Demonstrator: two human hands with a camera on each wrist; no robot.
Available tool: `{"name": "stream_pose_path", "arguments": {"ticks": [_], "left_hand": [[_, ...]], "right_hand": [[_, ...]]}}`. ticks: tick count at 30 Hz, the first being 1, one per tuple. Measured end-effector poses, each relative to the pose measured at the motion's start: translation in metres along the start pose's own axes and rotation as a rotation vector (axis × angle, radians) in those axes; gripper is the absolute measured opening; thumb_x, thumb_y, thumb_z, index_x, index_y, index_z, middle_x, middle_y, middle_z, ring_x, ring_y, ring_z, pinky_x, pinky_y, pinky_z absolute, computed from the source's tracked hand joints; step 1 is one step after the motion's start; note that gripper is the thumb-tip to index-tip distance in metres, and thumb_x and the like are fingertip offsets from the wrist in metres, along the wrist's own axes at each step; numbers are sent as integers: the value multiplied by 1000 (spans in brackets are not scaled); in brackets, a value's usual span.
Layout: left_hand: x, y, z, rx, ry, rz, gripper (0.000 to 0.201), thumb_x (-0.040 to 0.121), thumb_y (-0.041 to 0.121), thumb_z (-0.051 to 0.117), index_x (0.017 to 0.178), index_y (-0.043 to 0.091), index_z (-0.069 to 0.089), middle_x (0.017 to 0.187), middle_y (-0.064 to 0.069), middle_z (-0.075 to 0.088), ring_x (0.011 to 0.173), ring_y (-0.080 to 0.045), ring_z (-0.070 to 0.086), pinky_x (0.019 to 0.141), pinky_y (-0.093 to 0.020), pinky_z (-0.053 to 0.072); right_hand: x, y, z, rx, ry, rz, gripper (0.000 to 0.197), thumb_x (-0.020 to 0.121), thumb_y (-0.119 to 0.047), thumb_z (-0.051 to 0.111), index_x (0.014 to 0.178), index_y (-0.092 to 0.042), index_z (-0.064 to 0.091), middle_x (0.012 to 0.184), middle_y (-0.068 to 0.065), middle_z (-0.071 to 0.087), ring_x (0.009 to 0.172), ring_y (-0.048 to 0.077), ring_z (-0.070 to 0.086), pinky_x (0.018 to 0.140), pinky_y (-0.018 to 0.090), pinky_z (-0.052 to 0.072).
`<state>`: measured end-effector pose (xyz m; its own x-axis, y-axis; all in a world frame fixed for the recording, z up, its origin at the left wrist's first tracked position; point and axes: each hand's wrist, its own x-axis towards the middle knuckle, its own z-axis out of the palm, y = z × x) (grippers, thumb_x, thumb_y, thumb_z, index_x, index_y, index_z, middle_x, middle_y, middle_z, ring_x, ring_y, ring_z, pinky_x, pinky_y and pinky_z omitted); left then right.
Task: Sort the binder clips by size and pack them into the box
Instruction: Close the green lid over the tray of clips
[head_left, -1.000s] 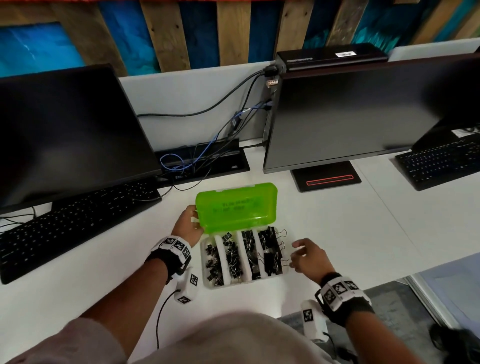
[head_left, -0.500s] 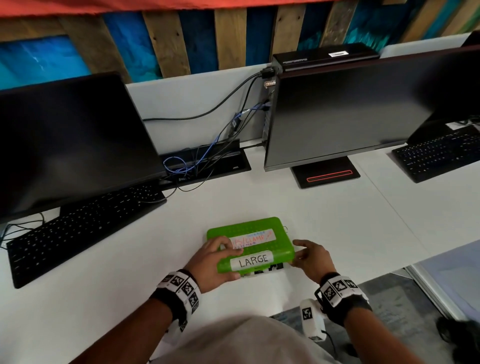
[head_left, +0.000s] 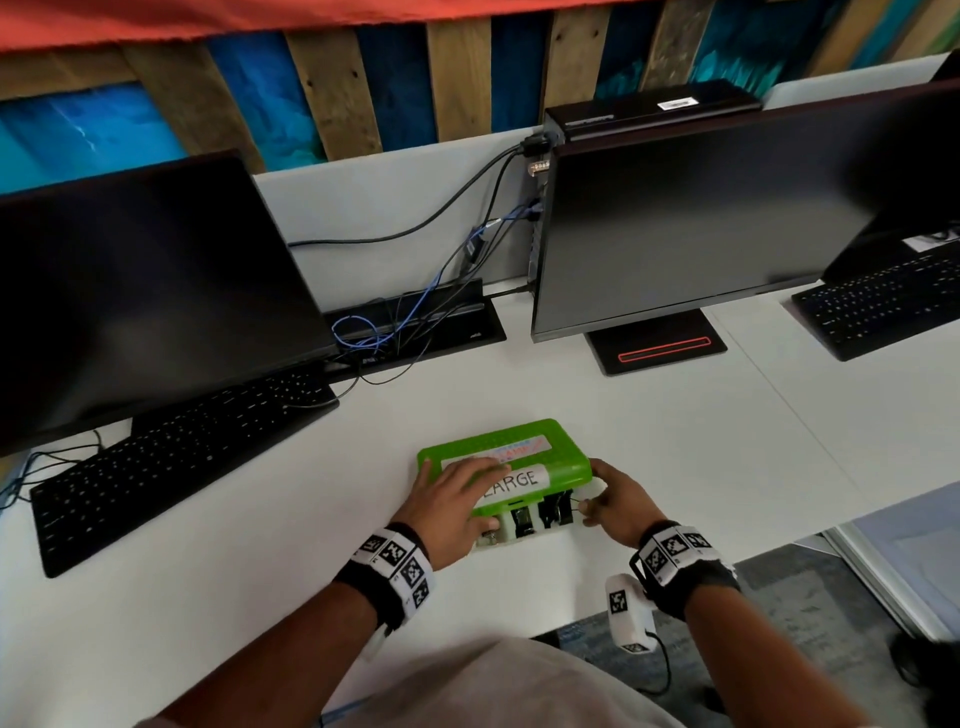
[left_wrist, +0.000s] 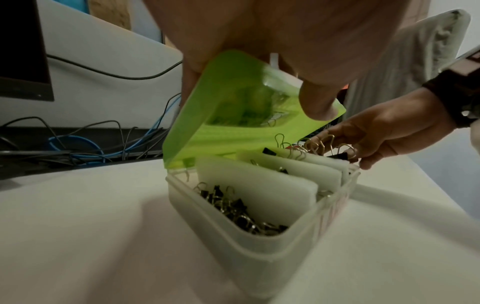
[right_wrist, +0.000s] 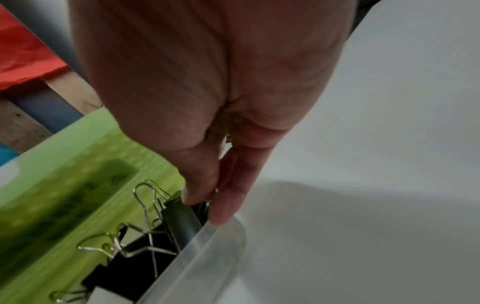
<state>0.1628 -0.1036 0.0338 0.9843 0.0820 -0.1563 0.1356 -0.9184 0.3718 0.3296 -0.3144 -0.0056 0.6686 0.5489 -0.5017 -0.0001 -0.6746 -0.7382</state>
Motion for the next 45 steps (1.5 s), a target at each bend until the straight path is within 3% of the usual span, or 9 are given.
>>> {"name": "stream_pose_path", "arguments": {"ticks": [6,12,18,23,29,33,40,43,45], "left_hand": [[9,-5,-12,-20,-34,-14,62,89,46,48,144,34,21,149,14,26,132,-15,36,112,-50,22],[10,-6,-11,-33,-30,18,62,86,47,51,141,35,26,146,15,30,128,-15,40,108,-48,27],[10,-5,-10,-20,-30,19,62,86,44,53,142,34,26,146,14,30,128,-15,40,108,-48,27],[13,-5,-12,-35,-28,10,62,88,42,53,142,33,25,147,13,28,130,-15,37,108,-47,26],[9,-5,-4,-22,-24,16,63,85,42,55,140,34,25,145,14,29,130,-13,36,108,-51,24],[8,-6,-4,12,-55,30,64,86,41,55,141,34,24,146,12,26,133,-14,32,110,-51,19],[9,-5,-4,4,-43,43,63,86,40,55,140,32,25,146,11,27,133,-14,32,109,-51,20],[9,-7,-3,-1,-38,53,63,85,40,56,140,33,26,145,11,29,132,-14,33,109,-50,20],[8,-7,-1,3,-39,63,63,84,41,56,139,34,28,144,11,30,131,-14,33,109,-51,20]], "right_hand": [[4,-13,-1,-35,-51,-60,88,82,-3,63,147,-37,14,123,-4,56,59,12,68,62,24,56],[1,-21,6,-176,-11,-56,79,83,-10,61,146,-33,19,75,-10,55,64,7,55,69,26,44],[3,-22,18,52,52,-69,66,77,2,59,135,-23,43,113,1,62,110,21,57,80,23,42],[-7,-34,25,-85,-32,-10,38,87,-1,46,123,-10,51,124,12,59,113,26,54,86,25,37],[-4,-26,30,12,40,-55,78,83,12,43,148,-15,10,155,6,16,135,27,38,105,30,31],[-1,-8,24,444,296,42,83,77,27,37,144,-19,21,136,3,43,126,23,45,89,37,46],[1,12,11,166,233,232,21,73,0,71,91,-10,72,65,-6,69,65,13,65,72,27,54],[-3,0,8,112,289,214,19,70,-1,74,85,-13,72,61,-2,71,53,5,66,56,14,52],[-4,-5,12,93,312,220,25,69,-5,78,92,-13,72,63,1,72,60,11,69,65,23,58]]}}
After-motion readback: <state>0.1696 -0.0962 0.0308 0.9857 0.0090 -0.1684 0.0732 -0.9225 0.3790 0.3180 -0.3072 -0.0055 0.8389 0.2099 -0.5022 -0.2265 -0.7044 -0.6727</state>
